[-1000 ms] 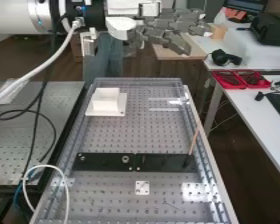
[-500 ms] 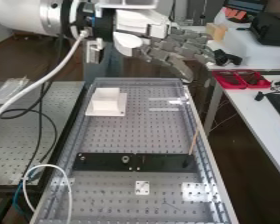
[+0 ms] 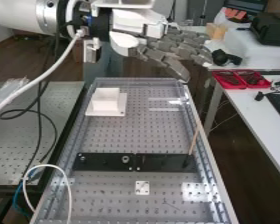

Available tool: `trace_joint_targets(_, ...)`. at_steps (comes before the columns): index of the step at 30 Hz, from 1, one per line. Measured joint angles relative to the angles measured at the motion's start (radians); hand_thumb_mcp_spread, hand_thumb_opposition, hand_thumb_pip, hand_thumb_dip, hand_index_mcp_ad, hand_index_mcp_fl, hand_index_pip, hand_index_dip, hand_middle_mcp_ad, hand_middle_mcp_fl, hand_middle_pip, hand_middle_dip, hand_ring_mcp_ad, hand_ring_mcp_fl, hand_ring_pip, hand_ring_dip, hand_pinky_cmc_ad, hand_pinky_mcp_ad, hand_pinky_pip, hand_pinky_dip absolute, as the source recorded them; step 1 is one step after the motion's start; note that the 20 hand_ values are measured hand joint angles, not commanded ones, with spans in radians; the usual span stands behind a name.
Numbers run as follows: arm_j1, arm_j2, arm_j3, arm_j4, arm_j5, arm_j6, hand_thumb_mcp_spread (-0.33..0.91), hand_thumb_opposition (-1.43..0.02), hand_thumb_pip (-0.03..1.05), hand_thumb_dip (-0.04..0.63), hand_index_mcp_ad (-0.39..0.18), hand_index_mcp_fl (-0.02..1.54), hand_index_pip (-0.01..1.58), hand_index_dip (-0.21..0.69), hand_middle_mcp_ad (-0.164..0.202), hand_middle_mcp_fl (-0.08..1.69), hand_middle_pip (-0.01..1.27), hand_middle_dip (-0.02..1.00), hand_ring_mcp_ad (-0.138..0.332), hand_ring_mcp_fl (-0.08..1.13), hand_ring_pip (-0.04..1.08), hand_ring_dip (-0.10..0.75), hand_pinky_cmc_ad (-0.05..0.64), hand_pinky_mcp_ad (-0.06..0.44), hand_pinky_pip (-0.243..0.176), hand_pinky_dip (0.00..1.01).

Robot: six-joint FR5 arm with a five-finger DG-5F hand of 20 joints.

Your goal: Grab the larger nut and place it in the white container

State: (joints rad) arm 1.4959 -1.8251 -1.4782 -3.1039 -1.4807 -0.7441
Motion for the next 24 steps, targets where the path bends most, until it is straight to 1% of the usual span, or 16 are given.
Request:
trace_joint_targets(5,-0.001,0.008,-0.006,-0.003,-0.009,-0.009,0.17,-0.77,0.56,0.14,-0.134,0.02,0.09,-0.054,0.07,0.0,0.11,0.23,0.176,0.0,0.08,0.126,0.443,0.314,-0.138,0.48)
trace_joint_targets(12,-0.003,0.018,-0.021,0.005,-0.015,-0.006,0.18,-0.79,0.56,0.143,-0.134,0.02,0.08,-0.061,0.07,0.0,0.11,0.23,0.176,0.0,0.08,0.126,0.443,0.314,-0.14,0.48)
trace_joint_targets(17,-0.004,0.038,-0.052,0.021,-0.005,-0.003,0.18,-0.79,0.56,0.143,-0.134,0.02,0.08,-0.061,0.07,0.0,0.11,0.23,0.176,0.0,0.08,0.126,0.443,0.314,-0.138,0.48)
trace_joint_targets(20,-0.002,0.053,-0.071,0.034,0.003,-0.006,0.16,-0.79,0.56,0.143,-0.134,0.02,0.08,-0.061,0.07,0.0,0.11,0.23,0.176,0.0,0.08,0.126,0.443,0.314,-0.138,0.48)
trace_joint_targets(24,-0.002,0.064,-0.081,0.049,0.001,-0.001,0.16,-0.79,0.56,0.143,-0.134,0.02,0.08,-0.061,0.07,0.0,0.11,0.23,0.176,0.0,0.08,0.126,0.443,0.314,-0.138,0.48)
